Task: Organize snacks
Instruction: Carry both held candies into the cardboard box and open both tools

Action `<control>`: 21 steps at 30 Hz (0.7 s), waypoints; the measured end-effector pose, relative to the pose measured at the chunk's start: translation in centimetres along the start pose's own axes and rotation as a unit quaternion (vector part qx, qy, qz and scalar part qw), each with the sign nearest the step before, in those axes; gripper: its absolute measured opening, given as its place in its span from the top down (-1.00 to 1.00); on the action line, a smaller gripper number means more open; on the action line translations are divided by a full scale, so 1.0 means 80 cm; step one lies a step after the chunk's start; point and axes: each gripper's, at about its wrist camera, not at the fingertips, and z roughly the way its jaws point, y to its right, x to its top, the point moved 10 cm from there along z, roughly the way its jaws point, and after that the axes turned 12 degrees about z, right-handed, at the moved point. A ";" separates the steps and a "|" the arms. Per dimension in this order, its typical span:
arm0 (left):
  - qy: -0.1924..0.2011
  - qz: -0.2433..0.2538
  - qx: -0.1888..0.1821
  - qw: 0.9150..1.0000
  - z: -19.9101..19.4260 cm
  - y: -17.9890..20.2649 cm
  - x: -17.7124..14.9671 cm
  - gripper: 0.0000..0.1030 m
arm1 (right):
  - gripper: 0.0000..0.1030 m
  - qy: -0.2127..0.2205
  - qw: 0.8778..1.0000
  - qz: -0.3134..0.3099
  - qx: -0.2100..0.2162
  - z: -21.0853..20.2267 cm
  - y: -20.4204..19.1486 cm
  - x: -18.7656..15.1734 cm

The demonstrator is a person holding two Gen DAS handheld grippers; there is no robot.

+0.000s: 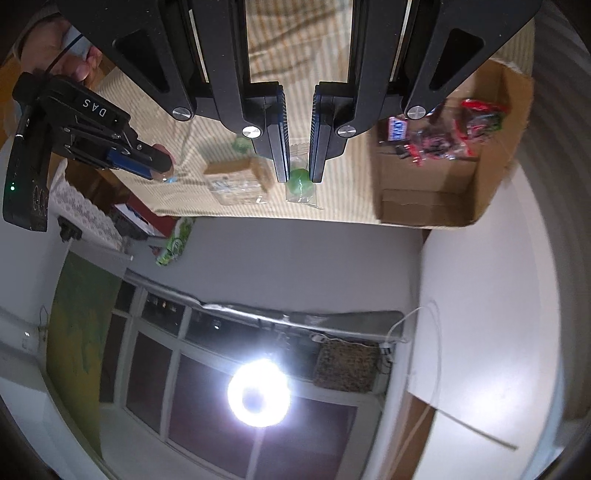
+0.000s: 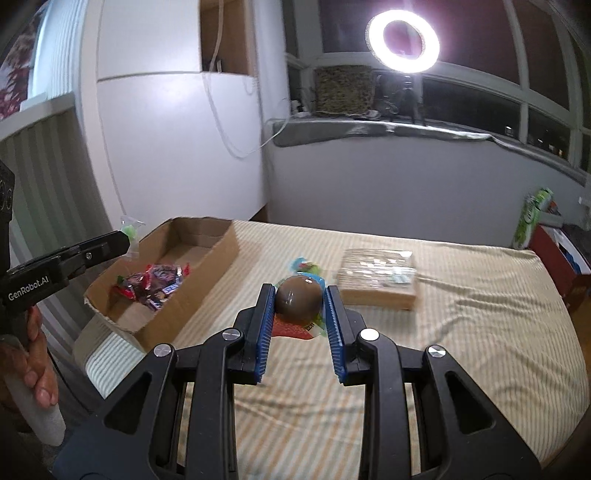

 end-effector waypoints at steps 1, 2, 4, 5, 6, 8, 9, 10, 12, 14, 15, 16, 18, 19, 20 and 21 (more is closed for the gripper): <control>0.001 -0.005 0.003 1.000 -0.002 -0.009 -0.004 0.83 | 0.45 -0.004 1.000 -0.007 0.004 0.006 -0.014 -0.001; 0.001 -0.010 0.006 1.000 -0.004 -0.017 -0.007 0.83 | 0.45 -0.008 1.000 -0.014 0.009 0.013 -0.027 -0.002; 0.003 -0.020 0.016 1.000 -0.011 -0.036 -0.013 0.83 | 0.45 -0.016 0.999 -0.028 0.020 0.025 -0.054 -0.005; 0.003 -0.025 0.023 0.999 -0.015 -0.047 -0.017 0.83 | 0.45 -0.019 0.999 -0.033 0.025 0.029 -0.064 -0.006; 0.004 -0.029 0.029 0.999 -0.017 -0.057 -0.020 0.83 | 0.45 -0.024 0.998 -0.043 0.036 0.038 -0.084 -0.008; 0.004 -0.044 0.044 0.998 -0.026 -0.085 -0.029 0.83 | 0.45 -0.032 0.996 -0.058 0.053 0.050 -0.115 -0.012; 0.004 -0.049 0.049 0.998 -0.029 -0.093 -0.031 0.83 | 0.45 -0.036 0.995 -0.065 0.063 0.056 -0.130 -0.014; 0.005 -0.058 0.060 0.997 -0.034 -0.109 -0.036 0.83 | 0.45 -0.039 0.994 -0.072 0.072 0.061 -0.144 -0.016; 0.005 -0.068 0.076 0.995 -0.042 -0.129 -0.041 0.83 | 0.45 -0.045 0.992 -0.085 0.088 0.068 -0.170 -0.020; 0.005 -0.075 0.087 0.993 -0.049 -0.143 -0.046 0.83 | 0.45 -0.046 0.989 -0.096 0.104 0.074 -0.193 -0.020; 0.005 -0.078 0.092 0.993 -0.052 -0.148 -0.047 0.83 | 0.45 -0.046 0.988 -0.099 0.110 0.075 -0.201 -0.019; 0.006 -0.080 0.095 0.992 -0.054 -0.151 -0.047 0.83 | 0.45 -0.046 0.987 -0.103 0.114 0.078 -0.209 -0.018; 0.006 -0.081 0.102 0.991 -0.056 -0.157 -0.045 0.83 | 0.45 -0.045 0.985 -0.108 0.123 0.082 -0.221 -0.017; 0.007 -0.081 0.104 0.991 -0.056 -0.159 -0.044 0.83 | 0.45 -0.045 0.985 -0.109 0.126 0.084 -0.224 -0.017; 0.007 -0.081 0.106 0.991 -0.056 -0.160 -0.042 0.83 | 0.45 -0.046 0.985 -0.109 0.127 0.086 -0.226 -0.018; 0.007 -0.080 0.108 0.991 -0.055 -0.160 -0.041 0.83 | 0.45 -0.048 0.985 -0.108 0.128 0.090 -0.227 -0.019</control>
